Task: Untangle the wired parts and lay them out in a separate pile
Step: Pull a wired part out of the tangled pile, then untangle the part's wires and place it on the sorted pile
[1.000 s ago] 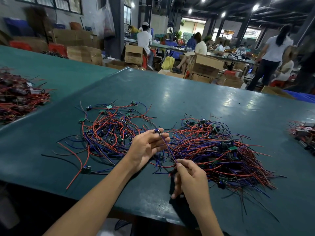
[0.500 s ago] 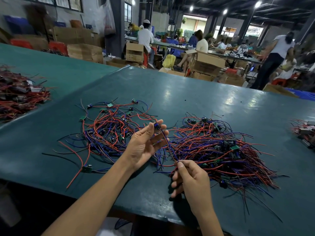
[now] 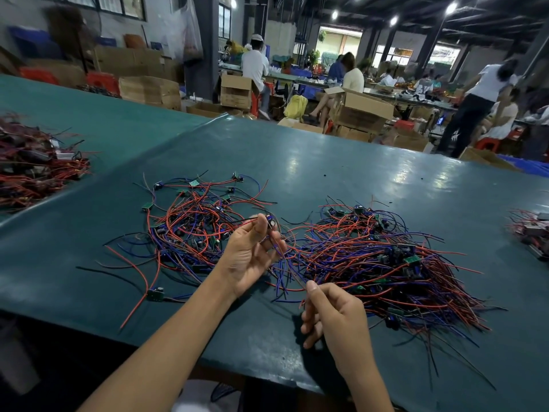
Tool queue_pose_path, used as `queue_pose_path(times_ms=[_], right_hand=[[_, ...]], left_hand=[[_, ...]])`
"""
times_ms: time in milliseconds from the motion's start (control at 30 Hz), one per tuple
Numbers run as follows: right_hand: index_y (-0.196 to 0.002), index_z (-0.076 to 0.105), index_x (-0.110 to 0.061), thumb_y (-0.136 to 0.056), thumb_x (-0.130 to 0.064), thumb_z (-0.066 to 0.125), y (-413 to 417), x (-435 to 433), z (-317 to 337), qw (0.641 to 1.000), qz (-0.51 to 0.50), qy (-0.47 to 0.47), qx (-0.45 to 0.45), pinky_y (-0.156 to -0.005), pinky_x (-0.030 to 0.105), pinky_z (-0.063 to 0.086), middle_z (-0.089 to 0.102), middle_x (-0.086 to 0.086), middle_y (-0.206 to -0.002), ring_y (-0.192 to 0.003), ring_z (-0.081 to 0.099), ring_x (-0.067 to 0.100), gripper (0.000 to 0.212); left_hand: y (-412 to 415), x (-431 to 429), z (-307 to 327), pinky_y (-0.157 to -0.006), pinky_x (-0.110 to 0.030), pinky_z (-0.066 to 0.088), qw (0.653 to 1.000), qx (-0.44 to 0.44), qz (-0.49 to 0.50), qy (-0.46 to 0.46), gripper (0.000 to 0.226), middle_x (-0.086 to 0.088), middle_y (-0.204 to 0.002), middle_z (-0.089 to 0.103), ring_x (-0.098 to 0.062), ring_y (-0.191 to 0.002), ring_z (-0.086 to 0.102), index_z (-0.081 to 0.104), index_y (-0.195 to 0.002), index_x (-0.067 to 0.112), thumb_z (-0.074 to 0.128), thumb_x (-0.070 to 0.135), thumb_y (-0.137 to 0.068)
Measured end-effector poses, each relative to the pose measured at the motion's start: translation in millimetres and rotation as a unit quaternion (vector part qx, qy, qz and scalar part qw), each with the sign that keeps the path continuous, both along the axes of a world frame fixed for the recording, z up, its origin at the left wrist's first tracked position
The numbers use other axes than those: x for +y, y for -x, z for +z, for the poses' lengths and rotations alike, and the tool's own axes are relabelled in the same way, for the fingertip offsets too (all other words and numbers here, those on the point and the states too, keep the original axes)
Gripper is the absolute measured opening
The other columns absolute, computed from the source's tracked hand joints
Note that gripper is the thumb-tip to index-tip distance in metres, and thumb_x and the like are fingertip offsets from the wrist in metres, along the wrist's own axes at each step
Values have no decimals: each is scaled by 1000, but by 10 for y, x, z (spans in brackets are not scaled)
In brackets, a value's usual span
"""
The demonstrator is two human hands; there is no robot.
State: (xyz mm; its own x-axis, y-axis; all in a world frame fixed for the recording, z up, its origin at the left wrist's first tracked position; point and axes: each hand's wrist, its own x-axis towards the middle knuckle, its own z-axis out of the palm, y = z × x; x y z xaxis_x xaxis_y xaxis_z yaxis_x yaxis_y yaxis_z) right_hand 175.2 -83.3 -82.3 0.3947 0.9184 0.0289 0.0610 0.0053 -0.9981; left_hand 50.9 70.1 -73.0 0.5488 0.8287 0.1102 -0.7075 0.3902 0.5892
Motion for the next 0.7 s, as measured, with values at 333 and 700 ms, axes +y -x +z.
queue_pose_path(times_ms=[333,700], right_hand=[[-69,45,13,-104,-30,51,13,-19,40,1000,9,-8,-9,-34,26,41,59,20,-55,-41,55,27,56],[-67,63,-8,-92,-34,64,-51,-235,246,993,-71,-89,9,-32,30,45,60,19,-56,-41,58,28,36]], left_hand=[[1,3,8,-49,-23,54,990,98,67,71,45,2,-58,47,-7,-46,50,72,-94,10,83,42,-65],[0,5,11,-54,-23,47,998,42,23,34,17,0,-68,47,-9,-58,51,77,-95,9,79,21,-84]])
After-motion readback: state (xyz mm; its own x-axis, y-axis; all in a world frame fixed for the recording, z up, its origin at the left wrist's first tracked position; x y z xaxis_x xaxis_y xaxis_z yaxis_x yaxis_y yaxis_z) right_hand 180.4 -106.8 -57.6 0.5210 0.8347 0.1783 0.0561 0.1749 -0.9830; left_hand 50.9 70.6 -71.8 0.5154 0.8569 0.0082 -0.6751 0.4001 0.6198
